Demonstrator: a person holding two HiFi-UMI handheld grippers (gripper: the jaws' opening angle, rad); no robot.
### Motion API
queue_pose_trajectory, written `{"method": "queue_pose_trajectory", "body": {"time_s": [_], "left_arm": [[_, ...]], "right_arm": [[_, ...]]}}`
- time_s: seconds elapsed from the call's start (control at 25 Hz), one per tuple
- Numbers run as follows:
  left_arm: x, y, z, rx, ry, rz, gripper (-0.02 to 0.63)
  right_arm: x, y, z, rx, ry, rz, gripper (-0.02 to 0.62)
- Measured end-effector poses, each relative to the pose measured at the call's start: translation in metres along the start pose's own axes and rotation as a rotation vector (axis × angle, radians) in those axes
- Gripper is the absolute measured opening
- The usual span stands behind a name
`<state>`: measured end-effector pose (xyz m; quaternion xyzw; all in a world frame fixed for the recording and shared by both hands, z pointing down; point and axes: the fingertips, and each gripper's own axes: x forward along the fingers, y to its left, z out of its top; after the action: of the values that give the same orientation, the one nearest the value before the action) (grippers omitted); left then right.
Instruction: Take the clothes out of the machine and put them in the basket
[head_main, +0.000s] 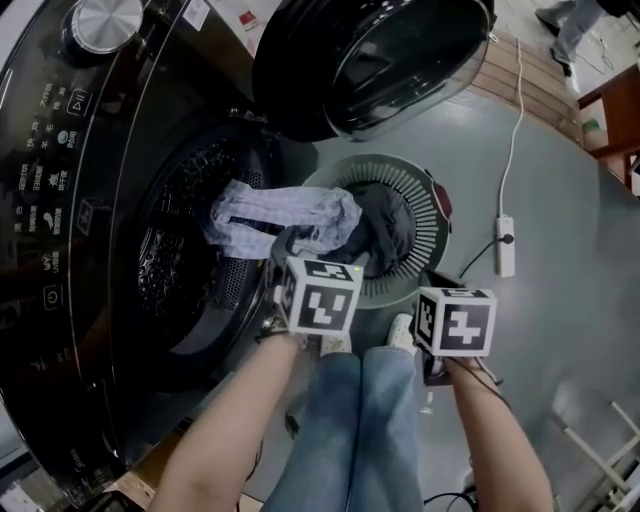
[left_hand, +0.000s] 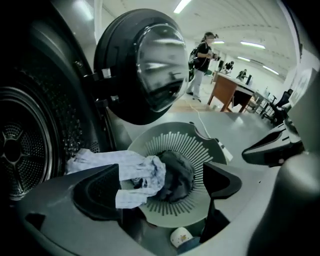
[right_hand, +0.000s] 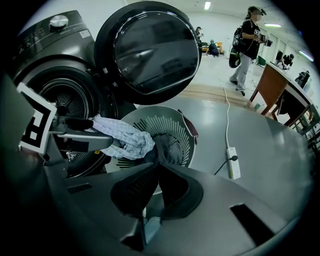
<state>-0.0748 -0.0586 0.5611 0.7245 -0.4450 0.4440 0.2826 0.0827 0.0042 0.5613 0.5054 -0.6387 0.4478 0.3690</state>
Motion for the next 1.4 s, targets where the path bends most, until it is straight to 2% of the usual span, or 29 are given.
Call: {"method": "queue_pose_trajectory", "body": {"time_s": [0.2, 0.44, 0.56, 0.68, 0.92, 1.04, 1.12, 1.2, 1.32, 1.36, 1.4], "left_arm": [[0.000, 0.068, -0.024, 0.009, 0.041, 0.142, 0.495], [-0.006, 0.139, -0.039, 0.150, 0.092, 0.318, 0.495], [-0.006, 0.168, -0.042, 0.189, 0.106, 0.405, 0.495], [-0.006, 0.184, -0.048, 0.206, 0.123, 0.438, 0.495], [0.021, 0.204, -0.067, 0.174, 0.182, 0.438, 0.495], [0.034, 0.213, -0.073, 0.115, 0.203, 0.402, 0.495], [0.039, 0.214, -0.076, 0.036, 0.211, 0.355, 0.494], [0.039, 0.216, -0.083, -0.090, 0.222, 0.335, 0.494], [0.028, 0.226, -0.096, -0.298, 0.215, 0.387, 0.494], [0.026, 0.225, -0.101, -0.343, 0.219, 0.390, 0.469], [0.024, 0.221, -0.107, -0.359, 0.240, 0.394, 0.398]], "right_arm": [[0.006, 0.007, -0.004, -0.023, 0.024, 0.001, 0.005], [0.014, 0.024, -0.002, -0.053, 0.040, 0.015, 0.006], [0.018, 0.033, 0.002, -0.069, 0.041, 0.021, 0.006], [0.022, 0.040, 0.004, -0.082, 0.051, 0.030, 0.006], [0.032, 0.049, 0.003, -0.118, 0.067, 0.047, 0.005], [0.039, 0.050, 0.002, -0.134, 0.073, 0.049, 0.005], [0.044, 0.049, 0.000, -0.138, 0.077, 0.048, 0.005], [0.047, 0.049, -0.001, -0.132, 0.082, 0.047, 0.006], [0.048, 0.052, -0.005, -0.122, 0.091, 0.055, 0.005], [0.048, 0.054, -0.006, -0.123, 0.093, 0.059, 0.005], [0.048, 0.056, -0.007, -0.127, 0.094, 0.063, 0.005]]}}
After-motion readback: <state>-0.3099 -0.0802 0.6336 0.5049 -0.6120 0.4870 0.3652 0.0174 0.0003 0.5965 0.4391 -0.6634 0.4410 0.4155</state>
